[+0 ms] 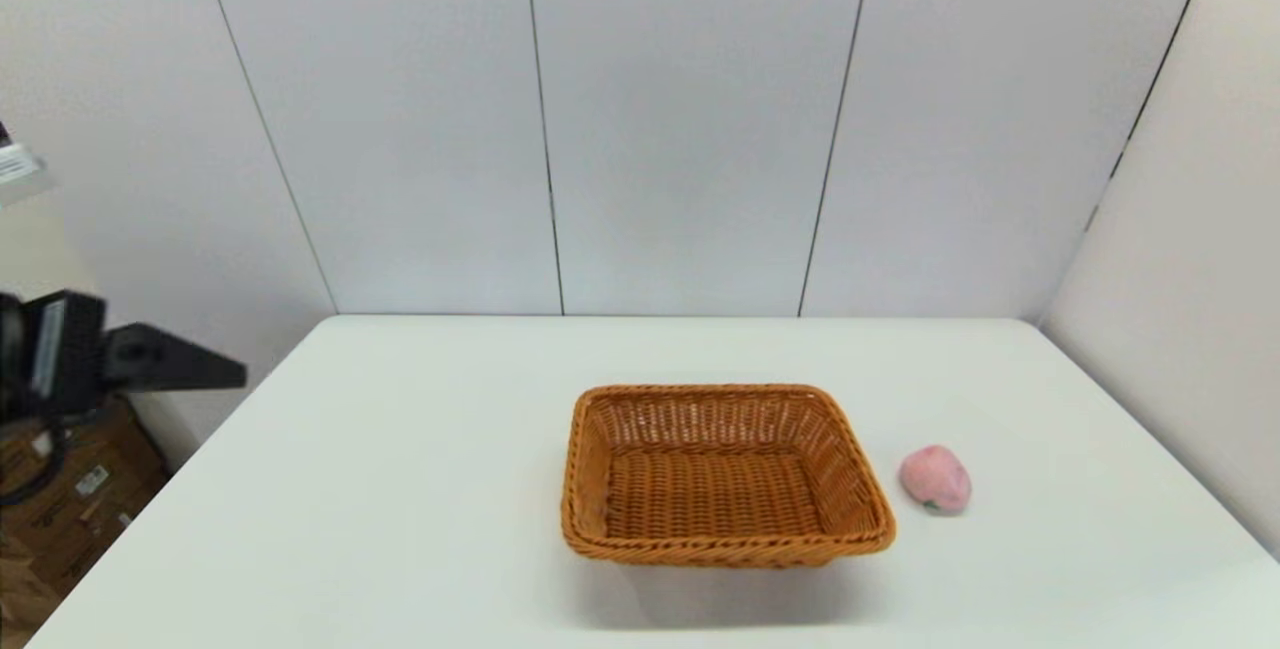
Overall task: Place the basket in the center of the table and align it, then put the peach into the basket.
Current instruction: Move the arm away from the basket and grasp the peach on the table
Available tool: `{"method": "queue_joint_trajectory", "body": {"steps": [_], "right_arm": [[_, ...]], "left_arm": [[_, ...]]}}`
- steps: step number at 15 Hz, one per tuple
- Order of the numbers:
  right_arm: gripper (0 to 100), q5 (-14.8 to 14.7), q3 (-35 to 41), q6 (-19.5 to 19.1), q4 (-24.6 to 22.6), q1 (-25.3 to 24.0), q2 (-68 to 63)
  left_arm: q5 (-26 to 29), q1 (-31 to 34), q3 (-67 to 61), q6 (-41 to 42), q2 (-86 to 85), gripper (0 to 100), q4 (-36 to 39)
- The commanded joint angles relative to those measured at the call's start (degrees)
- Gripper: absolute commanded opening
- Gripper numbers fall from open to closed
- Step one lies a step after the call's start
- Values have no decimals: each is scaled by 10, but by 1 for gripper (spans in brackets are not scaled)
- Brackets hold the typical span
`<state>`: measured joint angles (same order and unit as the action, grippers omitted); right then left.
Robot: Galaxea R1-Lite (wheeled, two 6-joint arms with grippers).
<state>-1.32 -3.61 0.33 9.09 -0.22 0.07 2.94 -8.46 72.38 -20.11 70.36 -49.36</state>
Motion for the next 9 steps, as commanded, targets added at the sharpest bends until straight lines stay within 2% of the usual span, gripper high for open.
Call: {"method": "queue_joint_trajectory", "body": {"steps": [1, 5, 9], "right_arm": [[100, 0, 1, 0, -1, 0, 0], [100, -1, 1, 1, -3, 0, 0], [100, -1, 1, 2, -3, 0, 0]], "left_arm": [[-34, 22, -182, 11, -298, 100, -9], [-58, 27, -280, 15, -473, 100, -31], [-60, 87, -340, 31, -567, 100, -50]]}}
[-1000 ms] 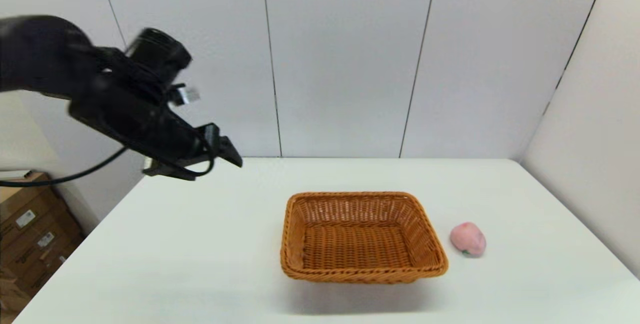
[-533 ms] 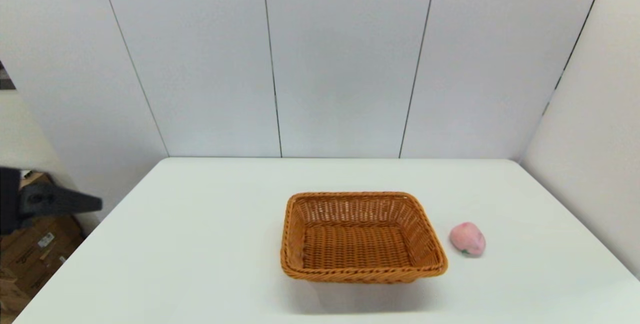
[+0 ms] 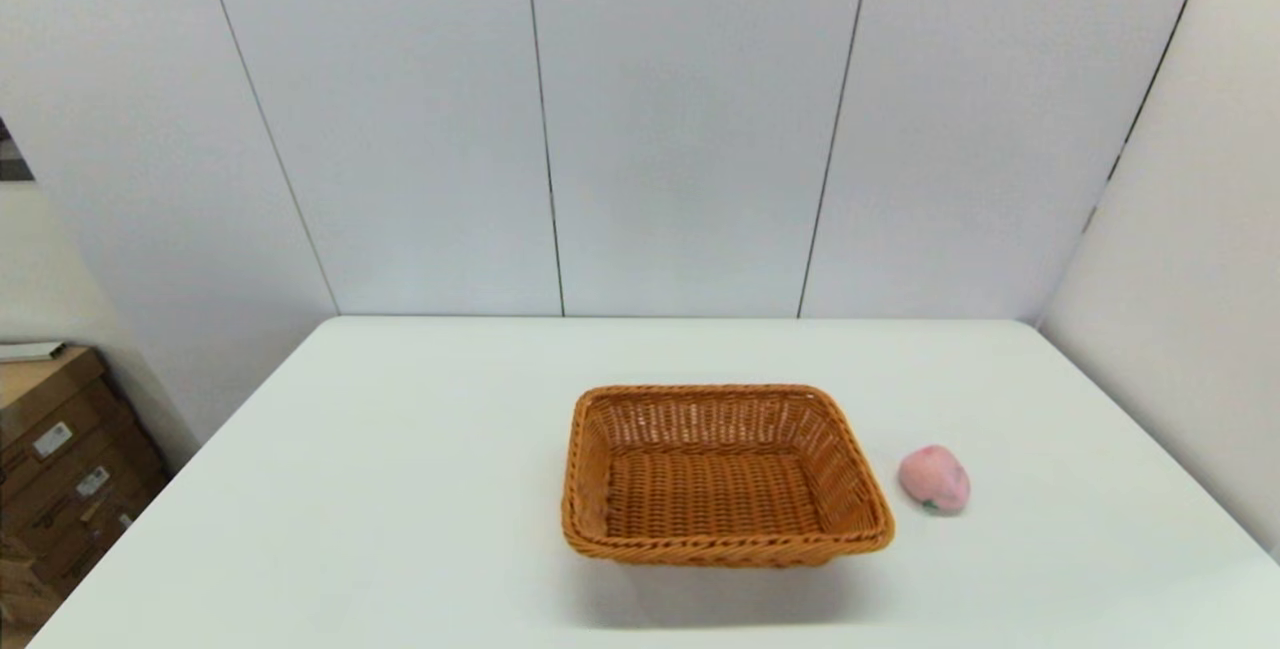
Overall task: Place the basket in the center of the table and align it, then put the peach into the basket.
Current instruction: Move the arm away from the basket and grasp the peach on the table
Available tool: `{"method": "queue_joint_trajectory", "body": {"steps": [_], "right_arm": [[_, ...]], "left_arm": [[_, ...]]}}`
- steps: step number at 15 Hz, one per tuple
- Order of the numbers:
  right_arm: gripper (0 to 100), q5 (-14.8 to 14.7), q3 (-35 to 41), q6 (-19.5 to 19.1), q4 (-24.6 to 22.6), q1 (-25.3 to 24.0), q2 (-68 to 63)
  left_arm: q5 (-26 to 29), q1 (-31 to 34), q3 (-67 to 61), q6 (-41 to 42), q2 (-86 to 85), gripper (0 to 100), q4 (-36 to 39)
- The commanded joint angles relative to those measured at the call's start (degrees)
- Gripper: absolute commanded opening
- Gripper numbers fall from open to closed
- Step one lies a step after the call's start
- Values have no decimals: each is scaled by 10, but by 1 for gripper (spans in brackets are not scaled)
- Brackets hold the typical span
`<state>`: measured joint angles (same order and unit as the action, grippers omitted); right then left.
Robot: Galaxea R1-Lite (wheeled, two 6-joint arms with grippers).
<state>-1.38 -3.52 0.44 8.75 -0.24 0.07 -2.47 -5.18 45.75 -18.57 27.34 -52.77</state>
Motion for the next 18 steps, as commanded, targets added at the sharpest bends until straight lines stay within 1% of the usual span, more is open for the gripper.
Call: {"method": "queue_joint_trajectory", "body": {"steps": [1, 2, 3, 4, 5, 7, 8, 9, 13, 14, 16, 18], "right_arm": [[100, 0, 0, 1, 0, 0, 0], [100, 0, 0, 1, 0, 0, 0], [100, 0, 0, 1, 0, 0, 0], [100, 0, 0, 1, 0, 0, 0], [100, 0, 0, 2, -1, 0, 0], [100, 0, 1, 2, -1, 0, 0], [100, 0, 0, 2, -1, 0, 0], [100, 0, 1, 2, -1, 0, 0], [100, -3, -3, 2, 7, 1, -15], [100, 1, -42, 7, 13, 2, -68], [100, 1, -142, 26, 10, 2, -239], [100, 1, -231, 26, 13, -1, -411]], "left_arm": [[-6, 54, -100, 52, -180, 100, -10], [-6, 54, -126, 73, -207, 100, 10], [-6, 53, -167, 82, -222, 100, 53], [-5, 53, -218, 89, -242, 100, 117], [-5, 53, -273, 100, -262, 100, 197], [-7, 52, -384, 134, -269, 100, 382], [-3, 52, -420, 148, -272, 100, 438], [0, 52, -426, 150, -274, 100, 457], [0, 52, -427, 150, -274, 100, 457], [0, 52, -427, 148, -274, 100, 457], [0, 52, -427, 148, -274, 100, 457], [0, 52, -427, 148, -274, 100, 457]]}}
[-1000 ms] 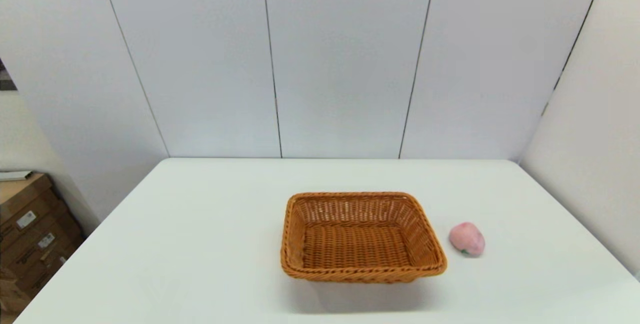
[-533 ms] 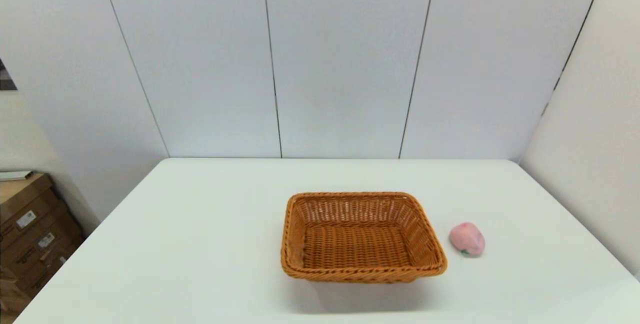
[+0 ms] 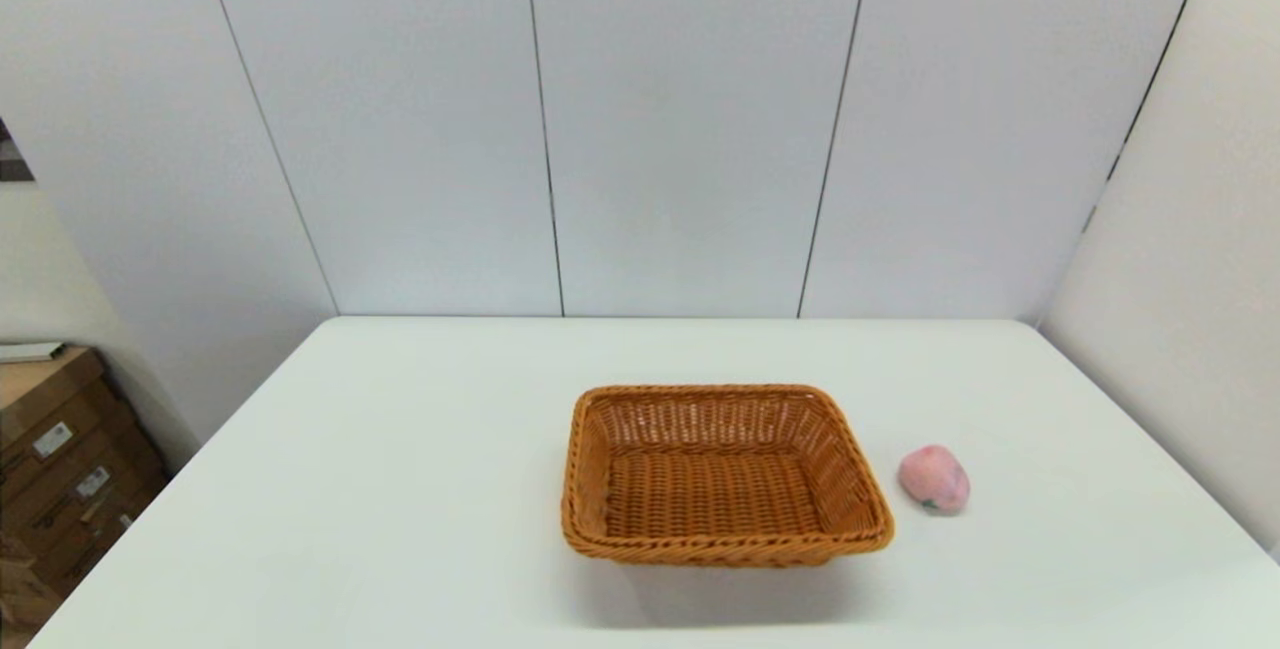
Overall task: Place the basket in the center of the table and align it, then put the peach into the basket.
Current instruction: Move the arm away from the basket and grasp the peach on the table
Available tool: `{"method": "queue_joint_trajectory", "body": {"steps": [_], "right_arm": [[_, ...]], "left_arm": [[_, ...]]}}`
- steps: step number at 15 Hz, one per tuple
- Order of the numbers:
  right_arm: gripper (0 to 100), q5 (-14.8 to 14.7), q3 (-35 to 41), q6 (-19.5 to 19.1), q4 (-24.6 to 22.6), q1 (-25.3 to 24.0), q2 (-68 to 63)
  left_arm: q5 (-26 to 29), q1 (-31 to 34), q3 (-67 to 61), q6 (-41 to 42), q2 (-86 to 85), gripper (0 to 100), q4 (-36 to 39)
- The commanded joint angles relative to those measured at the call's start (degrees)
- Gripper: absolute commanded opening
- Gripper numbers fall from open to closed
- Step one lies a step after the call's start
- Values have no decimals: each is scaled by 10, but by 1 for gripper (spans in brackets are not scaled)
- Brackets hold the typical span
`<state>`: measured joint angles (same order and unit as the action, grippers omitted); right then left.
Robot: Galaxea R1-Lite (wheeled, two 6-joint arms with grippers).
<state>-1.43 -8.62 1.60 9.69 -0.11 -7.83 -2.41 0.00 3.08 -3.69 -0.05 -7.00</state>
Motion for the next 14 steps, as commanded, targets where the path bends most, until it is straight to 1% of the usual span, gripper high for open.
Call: {"method": "queue_joint_trajectory", "body": {"steps": [1, 3, 4, 5, 6, 7, 8, 10, 11, 13, 14], "right_arm": [[100, -1, -231, 15, 11, -4, -435], [100, -16, -294, 17, 48, -8, -549], [100, -16, -309, 20, 52, -14, -602], [100, -16, -320, 42, 48, -26, -657], [100, -18, -337, 89, 46, -50, -706], [100, -21, -351, 134, 41, -70, -751], [100, -28, -358, 160, 28, -84, -794], [100, -38, -358, 176, -18, -89, -849], [100, -46, -360, 198, -32, -90, -876], [100, -59, -362, 210, -36, -103, -917], [100, -60, -365, 213, -51, -105, -940]], "left_arm": [[0, 0, 0, -1, 0, 100, 0], [0, 0, 0, -1, 0, 100, 0], [0, 0, 0, -1, 0, 100, 0], [0, 0, 0, 0, 0, 100, 0], [0, 0, 0, 0, 0, 100, 0], [0, 0, 0, 1, 0, 100, 0], [0, 0, 0, 1, 0, 100, 0], [0, 0, 0, -2, 0, 100, 0], [0, 0, 0, -2, 0, 100, 0], [0, 0, 0, -2, 0, 100, 0], [0, 0, 0, -2, 0, 100, 0]]}}
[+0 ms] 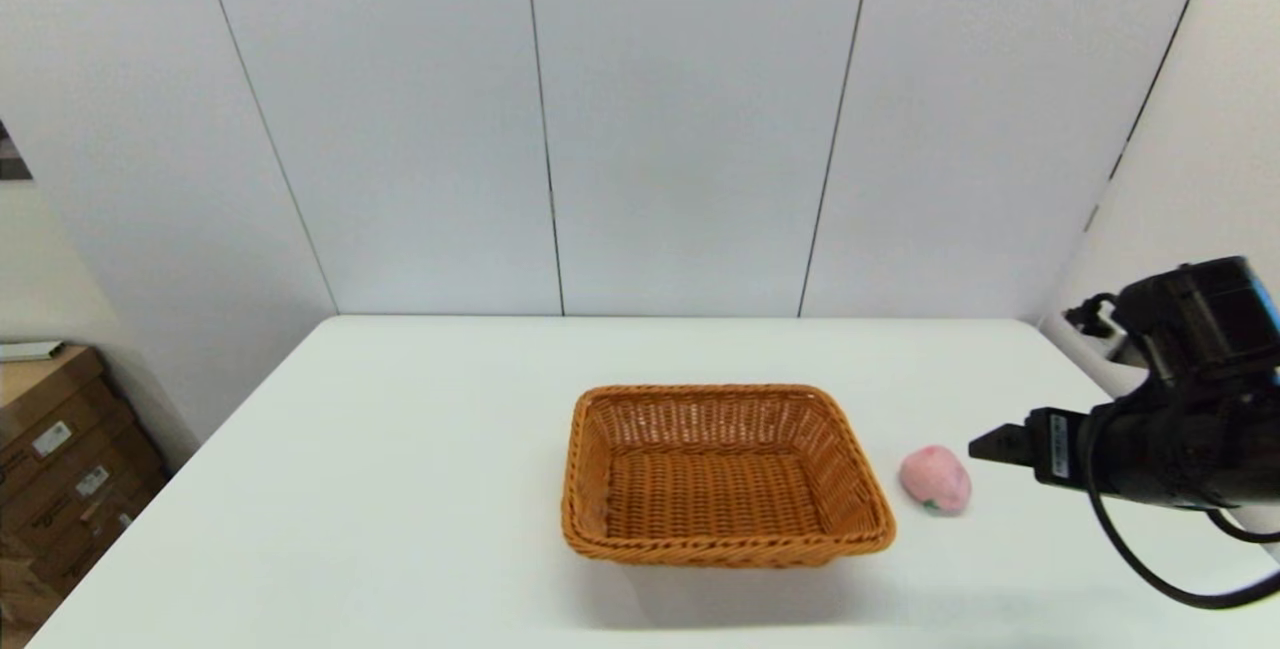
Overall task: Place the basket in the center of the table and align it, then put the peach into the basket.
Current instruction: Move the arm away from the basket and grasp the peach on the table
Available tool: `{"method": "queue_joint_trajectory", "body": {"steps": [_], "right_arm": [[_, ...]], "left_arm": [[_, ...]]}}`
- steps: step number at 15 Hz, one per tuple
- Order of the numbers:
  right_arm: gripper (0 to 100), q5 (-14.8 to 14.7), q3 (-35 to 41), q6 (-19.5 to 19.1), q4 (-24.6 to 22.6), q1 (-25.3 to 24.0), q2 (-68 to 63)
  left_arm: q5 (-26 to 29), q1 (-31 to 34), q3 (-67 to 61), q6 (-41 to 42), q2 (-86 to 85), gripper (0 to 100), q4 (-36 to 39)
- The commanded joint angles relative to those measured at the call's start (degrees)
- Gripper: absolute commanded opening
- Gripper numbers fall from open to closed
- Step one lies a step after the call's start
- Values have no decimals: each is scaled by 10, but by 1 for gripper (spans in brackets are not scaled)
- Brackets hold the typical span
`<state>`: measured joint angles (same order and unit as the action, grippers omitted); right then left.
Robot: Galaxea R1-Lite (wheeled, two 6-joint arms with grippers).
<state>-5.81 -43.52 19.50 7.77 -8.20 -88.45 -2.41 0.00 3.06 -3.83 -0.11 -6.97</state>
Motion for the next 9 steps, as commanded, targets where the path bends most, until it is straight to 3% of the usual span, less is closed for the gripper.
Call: {"method": "queue_joint_trajectory", "body": {"steps": [1, 4, 9], "right_arm": [[100, -24, -19, 35, -62, -23, -152], [100, -61, -20, 36, -123, -18, -190], [100, -67, -48, 36, -127, -7, -239]], "left_arm": [[0, 0, 0, 0, 0, 100, -1], [0, 0, 0, 0, 0, 100, -1], [0, 0, 0, 0, 0, 100, -1]]}}
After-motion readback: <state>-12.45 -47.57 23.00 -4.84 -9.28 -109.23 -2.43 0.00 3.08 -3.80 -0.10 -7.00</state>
